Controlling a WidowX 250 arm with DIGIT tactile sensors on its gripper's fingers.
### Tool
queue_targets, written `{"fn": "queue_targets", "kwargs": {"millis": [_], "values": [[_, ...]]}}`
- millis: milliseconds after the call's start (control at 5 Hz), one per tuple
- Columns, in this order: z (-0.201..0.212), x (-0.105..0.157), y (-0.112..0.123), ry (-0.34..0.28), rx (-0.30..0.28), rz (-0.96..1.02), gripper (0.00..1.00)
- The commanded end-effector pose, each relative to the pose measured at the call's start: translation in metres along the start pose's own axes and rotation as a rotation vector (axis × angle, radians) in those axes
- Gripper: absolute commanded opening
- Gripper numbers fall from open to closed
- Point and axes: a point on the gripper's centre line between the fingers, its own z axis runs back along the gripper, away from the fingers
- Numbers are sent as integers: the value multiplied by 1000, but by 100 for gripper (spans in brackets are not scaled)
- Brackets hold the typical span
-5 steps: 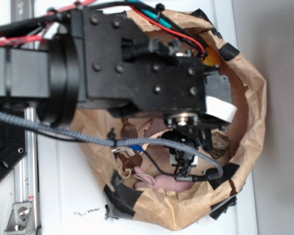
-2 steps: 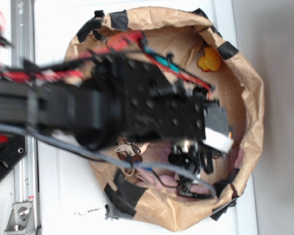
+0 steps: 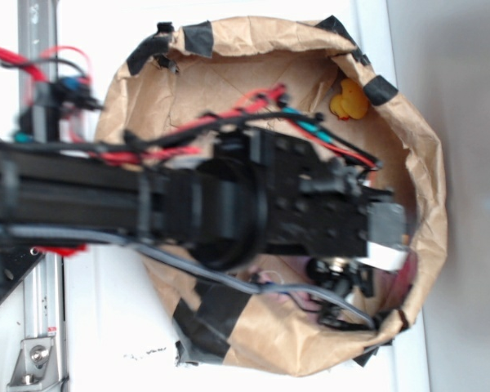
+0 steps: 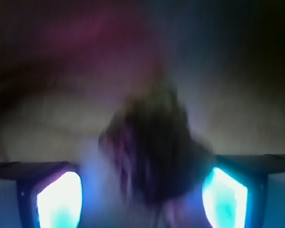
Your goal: Grab the rock.
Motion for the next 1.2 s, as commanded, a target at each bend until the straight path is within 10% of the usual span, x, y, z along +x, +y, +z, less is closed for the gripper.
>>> {"fn": "queue_targets", "kwargs": {"millis": [0, 600, 1000], "values": [[34, 24, 8, -78, -12, 60, 0], [149, -6, 51, -11, 194, 146, 0], [195, -22, 51, 96, 112, 403, 0]]}}
